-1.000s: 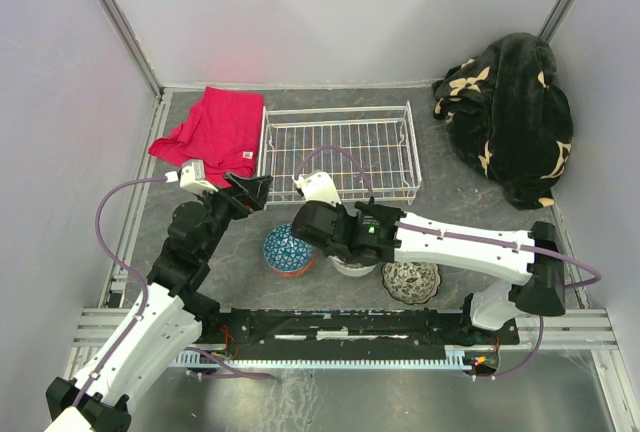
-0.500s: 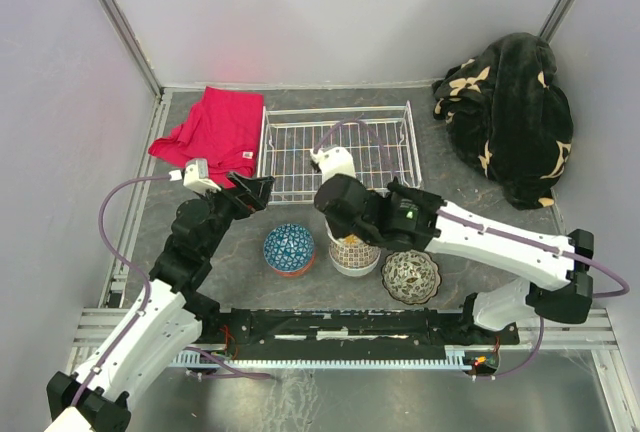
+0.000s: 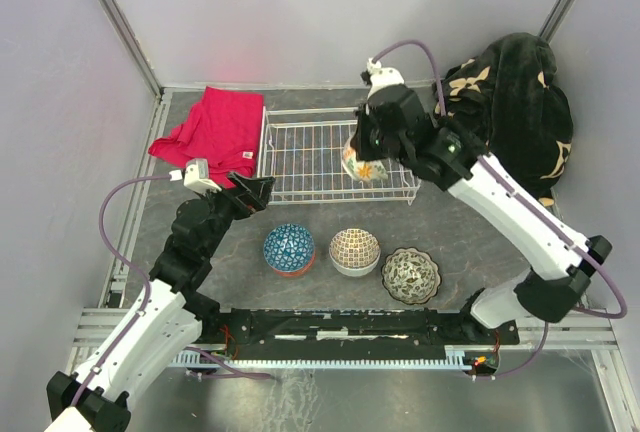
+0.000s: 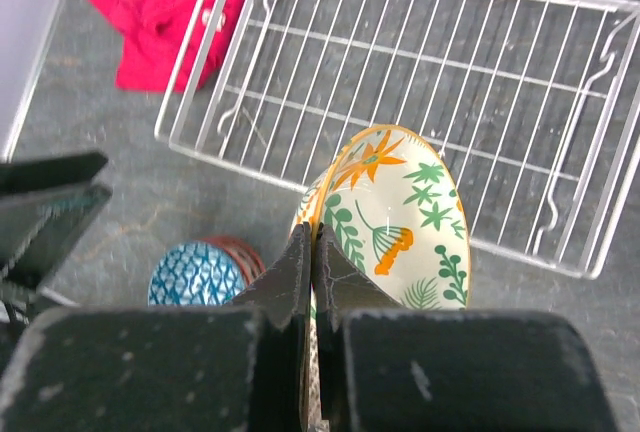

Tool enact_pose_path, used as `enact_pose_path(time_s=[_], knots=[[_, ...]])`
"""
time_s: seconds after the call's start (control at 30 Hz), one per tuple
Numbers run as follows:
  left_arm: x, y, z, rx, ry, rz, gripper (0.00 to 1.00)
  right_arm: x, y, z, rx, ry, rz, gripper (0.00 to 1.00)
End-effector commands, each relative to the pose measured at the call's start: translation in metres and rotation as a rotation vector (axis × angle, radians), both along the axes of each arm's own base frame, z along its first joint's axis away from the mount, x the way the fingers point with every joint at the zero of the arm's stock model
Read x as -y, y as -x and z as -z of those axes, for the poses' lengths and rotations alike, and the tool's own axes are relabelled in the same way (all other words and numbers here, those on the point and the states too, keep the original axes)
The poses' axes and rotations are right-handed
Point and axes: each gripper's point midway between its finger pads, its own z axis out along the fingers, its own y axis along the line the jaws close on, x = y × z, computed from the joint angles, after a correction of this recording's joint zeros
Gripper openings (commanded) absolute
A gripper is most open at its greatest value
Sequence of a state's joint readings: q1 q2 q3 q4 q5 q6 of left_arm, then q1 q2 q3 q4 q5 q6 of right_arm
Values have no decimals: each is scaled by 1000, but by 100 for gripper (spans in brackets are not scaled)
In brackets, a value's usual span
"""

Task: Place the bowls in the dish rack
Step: Pick up the bowl from the center of the board, then turn the bowl upside down on the dish rack.

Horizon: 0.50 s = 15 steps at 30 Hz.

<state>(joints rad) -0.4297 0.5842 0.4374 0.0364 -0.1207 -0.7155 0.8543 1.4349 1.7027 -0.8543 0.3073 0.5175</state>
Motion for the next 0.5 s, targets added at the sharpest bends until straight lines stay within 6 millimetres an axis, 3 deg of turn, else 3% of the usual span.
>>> enact_pose_path(time_s=[0.0,0.3,0.47], knots=[[3,1,-16,58,-18,24,99,-5,-47,-31,50,-117,7,1],[3,0,-16,65,-28,23,99,16,-138,-3,11,-211,88,1],[3,0,-16,65,-30,21,99,26,-175,21,-24,-262,116,1]])
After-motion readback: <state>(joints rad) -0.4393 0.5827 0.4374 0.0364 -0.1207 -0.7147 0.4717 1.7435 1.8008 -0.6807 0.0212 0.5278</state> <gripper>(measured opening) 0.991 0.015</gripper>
